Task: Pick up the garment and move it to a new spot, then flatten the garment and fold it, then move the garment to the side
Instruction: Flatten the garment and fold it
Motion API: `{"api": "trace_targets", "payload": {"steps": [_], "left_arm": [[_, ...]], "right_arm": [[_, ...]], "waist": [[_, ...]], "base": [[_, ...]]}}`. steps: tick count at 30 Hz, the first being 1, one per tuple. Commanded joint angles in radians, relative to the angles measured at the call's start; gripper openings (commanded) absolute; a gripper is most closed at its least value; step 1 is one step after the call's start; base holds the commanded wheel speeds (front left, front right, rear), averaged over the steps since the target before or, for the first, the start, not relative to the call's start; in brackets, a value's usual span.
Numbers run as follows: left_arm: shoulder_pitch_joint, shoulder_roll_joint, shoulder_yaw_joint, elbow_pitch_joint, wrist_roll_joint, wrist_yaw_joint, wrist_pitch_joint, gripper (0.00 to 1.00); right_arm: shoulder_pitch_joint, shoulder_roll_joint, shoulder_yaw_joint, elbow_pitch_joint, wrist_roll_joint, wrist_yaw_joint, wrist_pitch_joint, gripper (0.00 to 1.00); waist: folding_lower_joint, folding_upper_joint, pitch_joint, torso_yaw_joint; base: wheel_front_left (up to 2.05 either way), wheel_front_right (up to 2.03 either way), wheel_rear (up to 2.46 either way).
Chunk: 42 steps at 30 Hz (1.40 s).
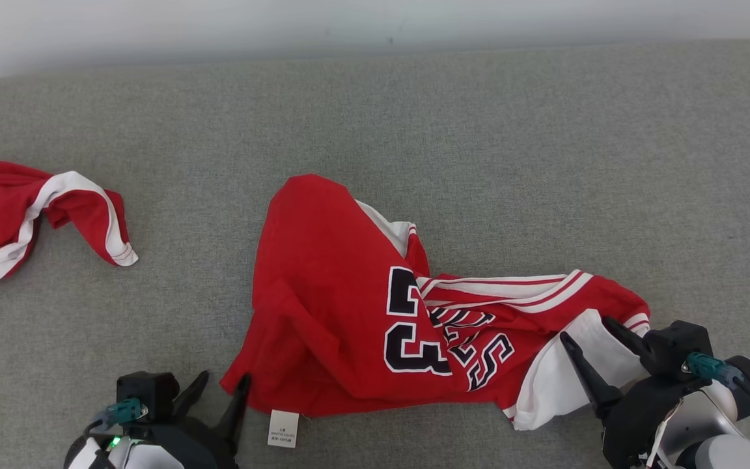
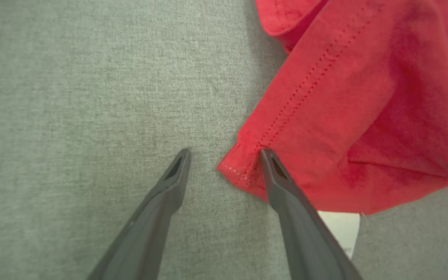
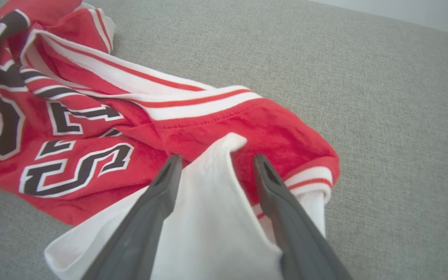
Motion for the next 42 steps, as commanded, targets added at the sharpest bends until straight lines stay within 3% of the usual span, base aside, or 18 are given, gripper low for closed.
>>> {"api": "trace_targets", "payload": {"steps": [1,2,10,18,25,33,42], "left_arm": [[-0.002,0.002,-0.011,0.011,-0.004,-0.007,0.012,0.43],[0.002,-0.003,-0.017,0.010,-0.016,-0.015,0.020,0.00],[0.007,-0.004,-0.004,-0.094,-0.033,-0.006,-0.007,0.00],[-0.017,0.033,0.064,-0.352,-0.043,0.029,-0.022,0.00],[-0.131,0.063,0.114,-0.534,-0.043,0.053,0.022,0.00],[-0.320,0.107,0.141,-0.614,-0.004,0.060,0.087,0.00],[-0.461,0.129,0.155,-0.623,0.029,0.076,0.123,0.00]], "right_arm": [[-0.009,-0.006,0.002,0.000,0.007,0.000,-0.003,0.40],[-0.011,-0.007,0.001,-0.003,0.007,0.000,-0.010,0.00],[-0.004,0.015,-0.036,-0.076,0.025,0.000,-0.089,0.00],[-0.061,0.036,-0.109,-0.214,0.081,0.000,-0.223,0.00],[-0.194,0.039,-0.148,-0.241,0.119,0.000,-0.322,0.00],[-0.378,0.007,-0.152,-0.228,0.133,0.000,-0.356,0.00],[-0.501,-0.052,-0.139,-0.238,0.128,0.000,-0.317,0.00]], "waist": [[-0.0002,-0.0001,0.005,0.001],[-0.0002,-0.0001,0.006,0.000],[-0.0002,-0.0001,0.006,0.001],[-0.0002,-0.0001,-0.011,-0.002],[-0.0002,-0.0001,-0.034,-0.004],[-0.0002,-0.0001,-0.080,-0.015],[-0.0002,-0.0001,-0.142,-0.021]], "base": [[0.00,0.00,0.00],[0.00,0.00,0.00],[0.00,0.00,0.00],[0.00,0.00,0.00],[0.00,0.00,0.00],[0.00,0.00,0.00],[0.00,0.00,0.00]]}}
